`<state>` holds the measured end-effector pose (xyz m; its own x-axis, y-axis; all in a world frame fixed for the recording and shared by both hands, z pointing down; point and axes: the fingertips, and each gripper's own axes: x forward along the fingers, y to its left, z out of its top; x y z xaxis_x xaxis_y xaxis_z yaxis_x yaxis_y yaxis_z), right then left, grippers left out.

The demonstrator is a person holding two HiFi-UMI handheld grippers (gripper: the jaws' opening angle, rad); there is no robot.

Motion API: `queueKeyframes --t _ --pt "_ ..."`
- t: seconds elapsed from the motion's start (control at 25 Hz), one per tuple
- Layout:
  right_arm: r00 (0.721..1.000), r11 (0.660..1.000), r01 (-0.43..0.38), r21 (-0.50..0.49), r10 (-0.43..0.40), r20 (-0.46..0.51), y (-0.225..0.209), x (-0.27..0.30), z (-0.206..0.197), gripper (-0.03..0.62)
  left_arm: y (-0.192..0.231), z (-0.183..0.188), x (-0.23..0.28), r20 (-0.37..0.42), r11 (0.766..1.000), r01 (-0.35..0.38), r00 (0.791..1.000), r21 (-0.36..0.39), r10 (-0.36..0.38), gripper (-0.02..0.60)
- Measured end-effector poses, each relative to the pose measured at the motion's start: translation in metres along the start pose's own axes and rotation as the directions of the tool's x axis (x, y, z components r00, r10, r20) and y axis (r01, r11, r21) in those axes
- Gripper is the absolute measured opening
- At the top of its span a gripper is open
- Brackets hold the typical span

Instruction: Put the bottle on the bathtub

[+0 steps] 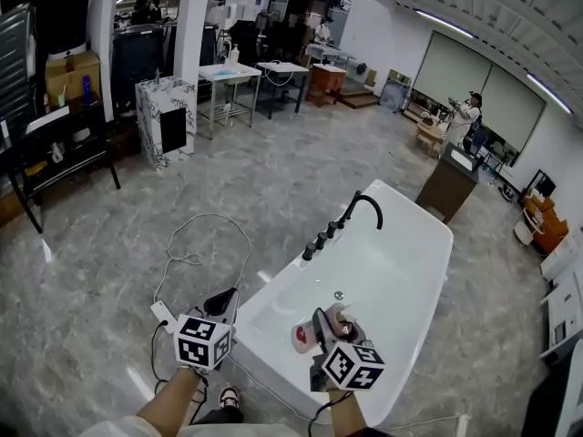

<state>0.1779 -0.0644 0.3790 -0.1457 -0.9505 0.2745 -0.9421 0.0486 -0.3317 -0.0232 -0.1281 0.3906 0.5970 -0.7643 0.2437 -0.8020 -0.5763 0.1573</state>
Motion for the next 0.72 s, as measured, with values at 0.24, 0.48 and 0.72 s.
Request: queueKeyframes --t 0.24,0.48,0.72 --pt "1.0 1.0 0.018 0.01 -0.017 -0.019 -0.001 0.039 0.005 0.233 0.028 0.005 0.031 -0.024 1.0 0.004 1.0 0.002 -0.004 0.003" --pt "0.999 0.999 0.037 0.023 -0.037 -0.008 -0.003 0.074 0.011 0.233 0.054 0.006 0.063 -0.042 1.0 0.023 0.999 -0.007 -0.023 0.003" --pt "0.998 0.998 0.054 0.027 -0.055 0.007 -0.008 0.091 0.018 0.232 0.064 0.009 0.091 -0.06 0.998 0.055 0.997 0.01 -0.054 0.003"
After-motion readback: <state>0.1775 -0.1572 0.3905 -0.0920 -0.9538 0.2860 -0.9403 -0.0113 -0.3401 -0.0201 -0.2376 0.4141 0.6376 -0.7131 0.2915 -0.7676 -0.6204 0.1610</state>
